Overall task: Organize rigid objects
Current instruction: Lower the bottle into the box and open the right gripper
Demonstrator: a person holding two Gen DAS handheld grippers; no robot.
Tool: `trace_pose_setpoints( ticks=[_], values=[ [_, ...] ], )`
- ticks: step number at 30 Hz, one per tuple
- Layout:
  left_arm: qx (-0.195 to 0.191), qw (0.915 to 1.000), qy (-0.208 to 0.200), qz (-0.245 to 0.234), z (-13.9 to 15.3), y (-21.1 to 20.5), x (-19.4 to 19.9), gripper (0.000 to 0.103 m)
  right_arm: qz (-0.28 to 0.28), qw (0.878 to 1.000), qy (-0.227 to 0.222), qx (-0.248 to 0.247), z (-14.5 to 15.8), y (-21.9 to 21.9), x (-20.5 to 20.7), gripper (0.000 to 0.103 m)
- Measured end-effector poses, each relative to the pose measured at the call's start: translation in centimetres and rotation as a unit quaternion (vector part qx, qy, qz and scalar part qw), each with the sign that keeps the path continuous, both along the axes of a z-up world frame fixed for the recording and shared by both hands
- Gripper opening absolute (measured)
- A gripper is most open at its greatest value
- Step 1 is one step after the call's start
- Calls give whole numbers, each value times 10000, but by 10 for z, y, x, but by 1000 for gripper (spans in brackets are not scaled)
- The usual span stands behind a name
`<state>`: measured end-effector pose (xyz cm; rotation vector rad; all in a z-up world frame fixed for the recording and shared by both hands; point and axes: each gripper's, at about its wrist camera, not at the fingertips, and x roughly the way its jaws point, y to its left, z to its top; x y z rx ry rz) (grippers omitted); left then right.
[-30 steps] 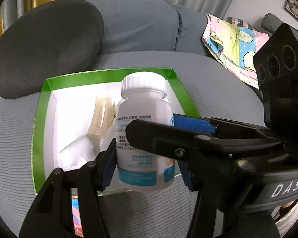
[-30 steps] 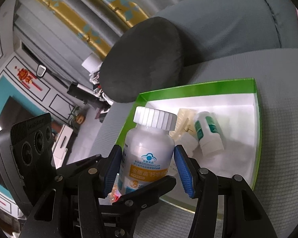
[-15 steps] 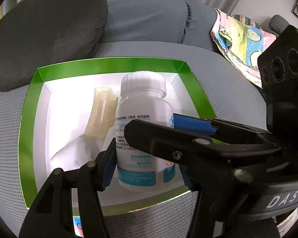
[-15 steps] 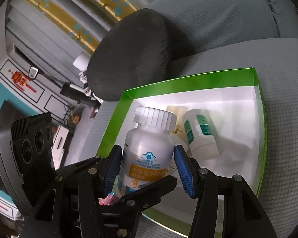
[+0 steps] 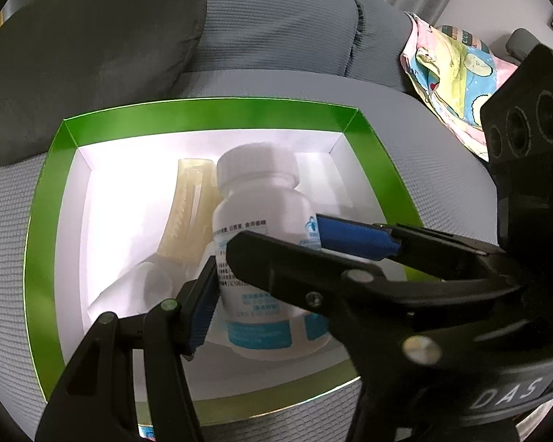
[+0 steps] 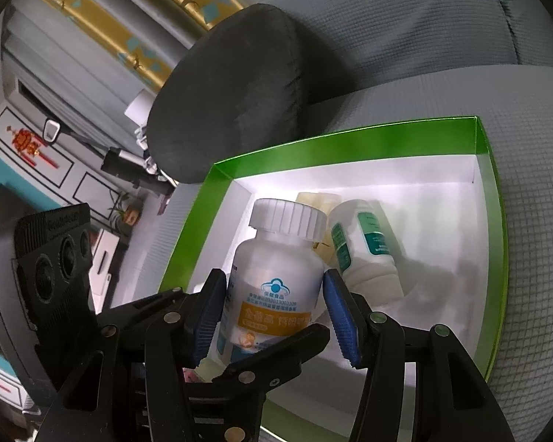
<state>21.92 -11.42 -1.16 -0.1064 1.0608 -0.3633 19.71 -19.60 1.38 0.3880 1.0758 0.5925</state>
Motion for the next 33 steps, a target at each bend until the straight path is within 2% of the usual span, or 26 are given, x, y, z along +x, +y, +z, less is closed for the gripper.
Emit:
trace_pose_setpoints(
  ticks=[10,15,17,28,30,33],
  values=[
    [-20,10000,1,63,0,0,2,58,-17,10000,-27,-62,0,3,1,57],
    [27,9998,59,174,-2,-2,0,77,-77,9997,-63,-223,2,3,-1,57],
    [10,9997,62,244,-2,1,-1,80,-79,9993,-122,-346,4,3,-4,57],
    [55,9994,-38,340,6,4,-8,81,-342,9964,-442,-632,22,-12,-13,57],
    [46,9991,-100,419,9,9,-10,87,-416,9954,-547,-667,28,-18,-16,57],
    [26,9985,-119,526,12,15,-11,88,-506,9941,-629,-718,35,-24,-20,59]
  ],
)
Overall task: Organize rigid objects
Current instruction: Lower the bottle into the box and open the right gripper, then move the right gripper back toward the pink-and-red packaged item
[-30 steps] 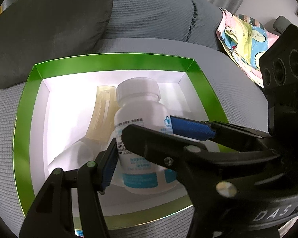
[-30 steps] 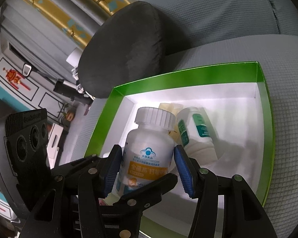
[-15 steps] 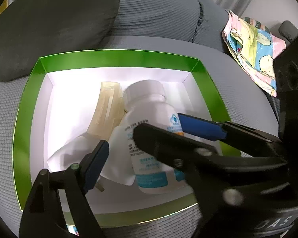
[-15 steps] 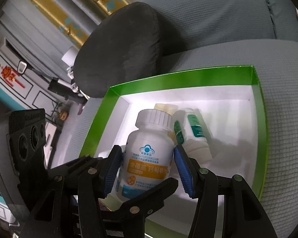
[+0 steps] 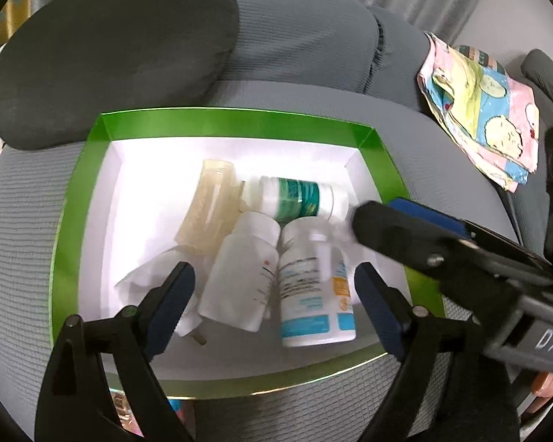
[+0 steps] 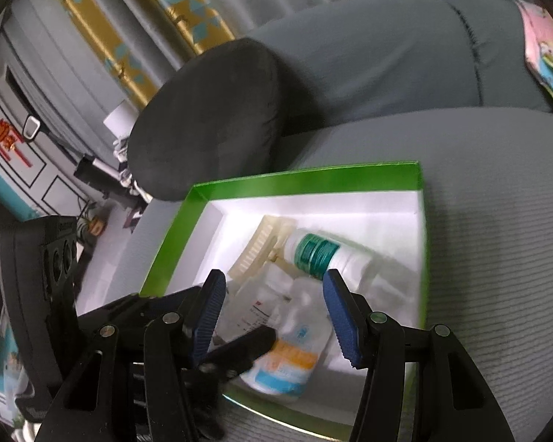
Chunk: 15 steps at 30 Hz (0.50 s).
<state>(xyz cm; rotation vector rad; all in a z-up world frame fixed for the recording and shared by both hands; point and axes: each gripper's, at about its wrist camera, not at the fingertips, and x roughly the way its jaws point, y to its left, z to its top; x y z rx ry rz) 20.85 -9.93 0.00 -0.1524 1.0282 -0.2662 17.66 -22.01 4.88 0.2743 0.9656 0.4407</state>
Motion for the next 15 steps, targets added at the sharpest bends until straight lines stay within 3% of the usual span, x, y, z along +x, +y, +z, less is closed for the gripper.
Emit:
trace_pose_setpoints(
  ticks=[15],
  values=[
    [258,9988,-231,343,17,19,-24,89,-313,9942,-513,-893,26,-7,-33,77]
  ],
)
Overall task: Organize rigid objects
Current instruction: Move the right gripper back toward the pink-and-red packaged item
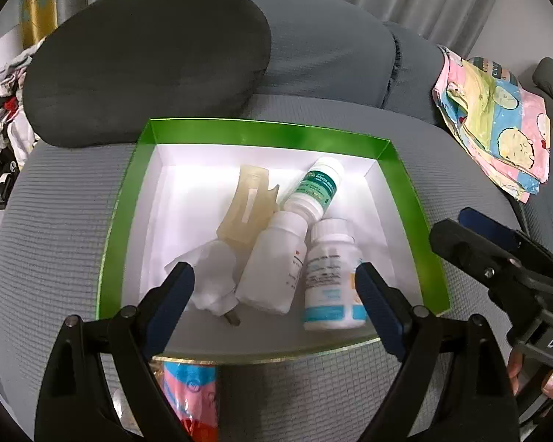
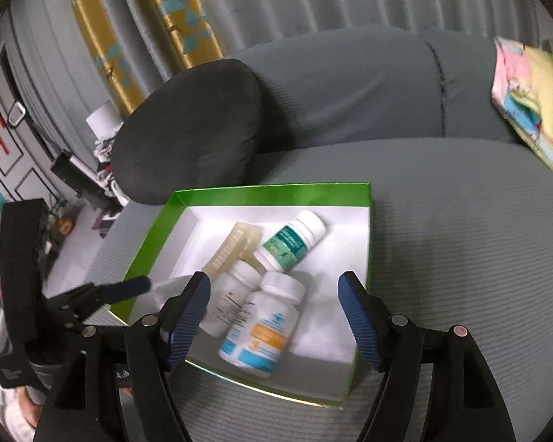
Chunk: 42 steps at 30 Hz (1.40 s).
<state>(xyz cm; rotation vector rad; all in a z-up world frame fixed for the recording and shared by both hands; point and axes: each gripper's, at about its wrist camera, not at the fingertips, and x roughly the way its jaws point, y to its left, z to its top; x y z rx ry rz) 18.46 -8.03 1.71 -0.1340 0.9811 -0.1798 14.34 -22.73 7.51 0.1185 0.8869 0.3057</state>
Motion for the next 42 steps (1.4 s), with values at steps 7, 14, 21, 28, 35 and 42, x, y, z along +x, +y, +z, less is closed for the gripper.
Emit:
trace_pose_setpoints(
  ticks=[7,14,21,28,35,42],
  values=[
    [-4,9997,-218,132,15,5,-20,89,63,9998,-186,-34,12,0,-20,79],
    [-9,9983,-569,104,36,6,-53,89,224,9990,-366,-125,25,10,-52,79],
    [72,9962,-862,63,51,2,-89,89,413,9978,-503,-100,38,19,-86,79],
    [134,9946,-1020,117,59,3,-118,90,461,9970,-612,-52,48,20,-114,79],
    [137,9941,-1062,159,59,7,-140,91,494,9965,-640,-191,49,23,-134,79],
    [219,9946,-1002,130,48,12,-162,91,489,9972,-563,-80,44,21,-149,79]
  ],
)
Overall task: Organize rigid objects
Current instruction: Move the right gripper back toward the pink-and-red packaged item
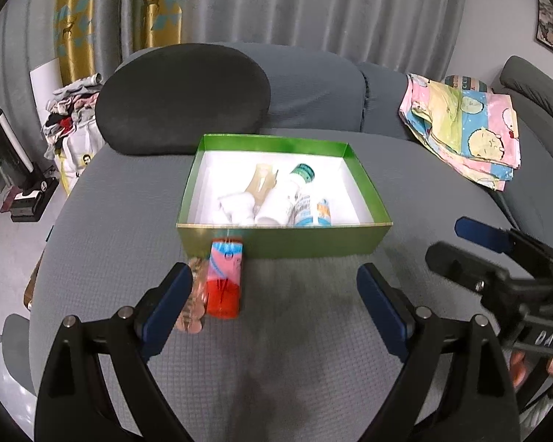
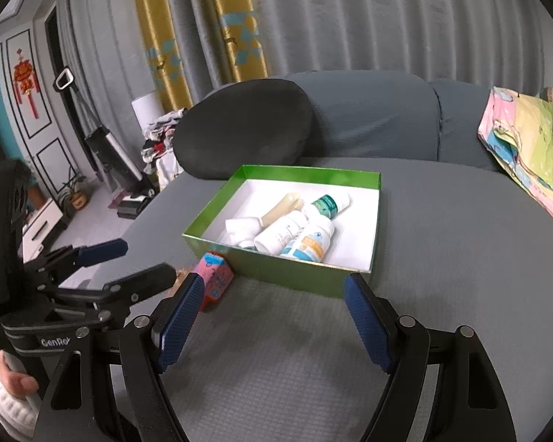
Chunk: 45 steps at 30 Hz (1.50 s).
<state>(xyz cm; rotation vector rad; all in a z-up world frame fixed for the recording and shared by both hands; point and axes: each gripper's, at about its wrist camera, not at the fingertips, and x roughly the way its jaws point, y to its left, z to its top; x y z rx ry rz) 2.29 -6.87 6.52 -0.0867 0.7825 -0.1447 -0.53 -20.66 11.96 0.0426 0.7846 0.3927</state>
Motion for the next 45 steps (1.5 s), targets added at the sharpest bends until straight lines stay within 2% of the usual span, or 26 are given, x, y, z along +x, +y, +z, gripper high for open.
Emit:
trace_pose_setpoints(
  ticks=[12,17,32,45],
  values=[
    [179,9995,215,114,-29,18,-23,91,121,9996,236,81,-17,15,-7,79],
    [186,9996,174,144,-35,25,-27,91,216,9993,299,82,-21,27,-6,79],
    [133,9985,495,203,-65,50,-11,91,432,9949,886,220,-55,61,15,79],
    [-178,9971,741,92,-86,62,16,91,546,9909,1189,320,-77,79,38,79]
  ],
)
